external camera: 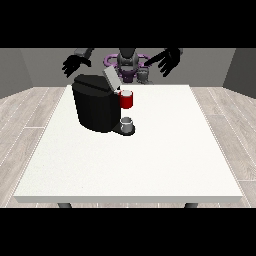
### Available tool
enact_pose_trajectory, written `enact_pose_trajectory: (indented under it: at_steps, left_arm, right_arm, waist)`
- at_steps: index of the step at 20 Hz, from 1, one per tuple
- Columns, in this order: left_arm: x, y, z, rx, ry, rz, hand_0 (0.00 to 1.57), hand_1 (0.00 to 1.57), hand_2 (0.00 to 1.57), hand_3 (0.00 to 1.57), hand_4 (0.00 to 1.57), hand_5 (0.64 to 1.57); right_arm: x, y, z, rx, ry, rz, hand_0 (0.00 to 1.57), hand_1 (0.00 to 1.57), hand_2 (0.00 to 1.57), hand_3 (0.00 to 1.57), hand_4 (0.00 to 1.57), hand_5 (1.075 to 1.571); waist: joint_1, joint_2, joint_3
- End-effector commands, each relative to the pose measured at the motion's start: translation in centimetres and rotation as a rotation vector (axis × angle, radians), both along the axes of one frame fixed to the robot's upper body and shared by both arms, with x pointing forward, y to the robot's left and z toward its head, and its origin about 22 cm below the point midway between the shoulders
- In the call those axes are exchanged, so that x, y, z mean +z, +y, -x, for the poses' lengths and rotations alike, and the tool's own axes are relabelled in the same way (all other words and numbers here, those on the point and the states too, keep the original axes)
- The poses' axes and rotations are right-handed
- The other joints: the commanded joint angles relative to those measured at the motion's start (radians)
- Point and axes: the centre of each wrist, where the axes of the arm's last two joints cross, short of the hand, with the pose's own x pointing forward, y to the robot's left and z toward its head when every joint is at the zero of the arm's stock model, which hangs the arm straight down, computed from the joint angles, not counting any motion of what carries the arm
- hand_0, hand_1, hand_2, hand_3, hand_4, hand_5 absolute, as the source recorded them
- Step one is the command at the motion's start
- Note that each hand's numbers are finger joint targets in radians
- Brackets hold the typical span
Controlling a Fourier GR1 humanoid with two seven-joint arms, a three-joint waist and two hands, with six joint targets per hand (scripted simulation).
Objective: Insert the coffee pod into the coffee machine and close the lid
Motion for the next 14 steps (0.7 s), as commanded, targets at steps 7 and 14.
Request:
enact_pose_trajectory:
  at_steps: [7, 14]
  left_arm:
    - [-11.6, -1.4, 5.4, 0.039, 0.197, 0.366, 0.0, 0.0, 0.0, 0.0, 0.14, 1.571]
    - [-12.4, -0.2, 6.9, 0.059, 0.227, 0.445, 0.0, 0.0, 0.0, 0.0, 0.0, 1.571]
  right_arm:
    - [4.9, -2.6, -1.6, 0.09, -0.018, 0.058, 0.0, 0.0, 0.0, 0.0, 0.0, 1.571]
    - [5.1, 0.1, -1.2, 0.223, 0.003, 0.082, 0.0, 0.0, 0.0, 0.0, 0.0, 1.571]
  waist:
    - [0.148, -0.171, 0.0006]
    - [0.166, -0.176, 0.0012]
